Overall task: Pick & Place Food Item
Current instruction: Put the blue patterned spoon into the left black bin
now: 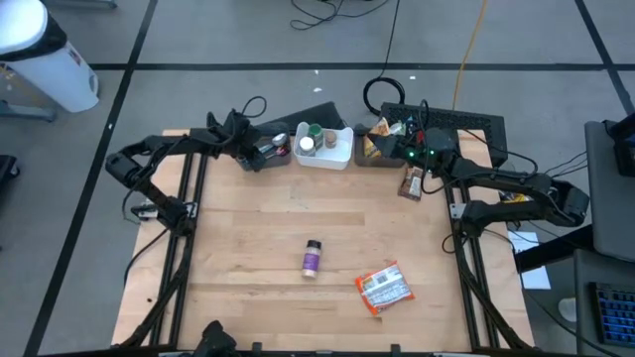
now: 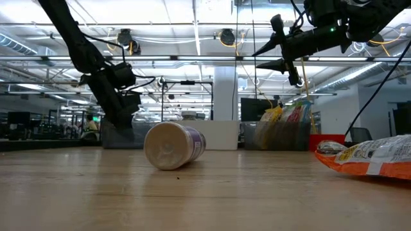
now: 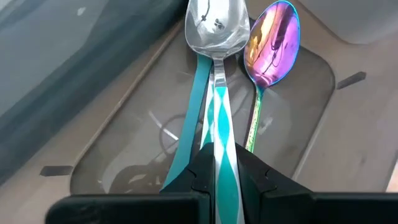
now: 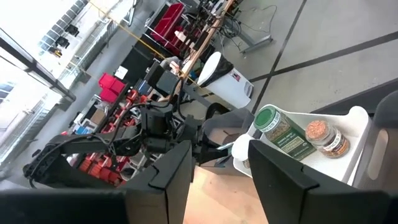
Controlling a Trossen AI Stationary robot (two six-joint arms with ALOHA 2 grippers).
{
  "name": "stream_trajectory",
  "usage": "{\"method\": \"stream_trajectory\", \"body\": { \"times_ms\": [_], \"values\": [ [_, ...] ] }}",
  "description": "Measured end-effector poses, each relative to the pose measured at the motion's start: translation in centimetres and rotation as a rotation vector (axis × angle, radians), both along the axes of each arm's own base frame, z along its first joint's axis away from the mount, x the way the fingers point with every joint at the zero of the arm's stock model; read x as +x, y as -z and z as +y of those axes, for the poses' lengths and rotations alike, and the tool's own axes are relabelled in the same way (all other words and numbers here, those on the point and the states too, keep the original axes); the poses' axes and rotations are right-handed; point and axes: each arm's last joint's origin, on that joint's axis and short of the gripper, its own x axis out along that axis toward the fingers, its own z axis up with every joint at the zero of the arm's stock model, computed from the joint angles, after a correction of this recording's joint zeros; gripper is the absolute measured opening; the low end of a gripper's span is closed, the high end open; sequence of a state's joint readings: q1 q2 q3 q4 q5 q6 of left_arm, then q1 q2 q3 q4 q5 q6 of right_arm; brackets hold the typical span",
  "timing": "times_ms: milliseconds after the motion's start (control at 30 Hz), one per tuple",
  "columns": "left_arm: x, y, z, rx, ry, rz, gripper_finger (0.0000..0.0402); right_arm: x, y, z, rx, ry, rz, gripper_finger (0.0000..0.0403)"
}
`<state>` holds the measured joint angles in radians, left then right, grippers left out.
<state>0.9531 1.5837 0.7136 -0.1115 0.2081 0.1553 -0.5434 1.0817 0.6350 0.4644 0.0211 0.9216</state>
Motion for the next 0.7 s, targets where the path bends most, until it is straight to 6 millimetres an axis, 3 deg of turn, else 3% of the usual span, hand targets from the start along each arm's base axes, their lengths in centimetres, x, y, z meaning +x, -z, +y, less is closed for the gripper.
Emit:
{"method": "stream_trajectory", "body": {
  "times_ms": [300, 700],
  "values": [
    [-0.09, 0.04, 0.16, 0.007, 0.002, -0.001, 0.003, 0.02, 0.0, 0.04, 0.004, -0.002, -0.003, 0.0149],
    [-0.09, 0.03, 0.27, -0.01, -0.03, -0.01, 0.0124, 0.02, 0.0, 0.04, 0.002, -0.002, -0.001, 0.0145]
  ]
}}
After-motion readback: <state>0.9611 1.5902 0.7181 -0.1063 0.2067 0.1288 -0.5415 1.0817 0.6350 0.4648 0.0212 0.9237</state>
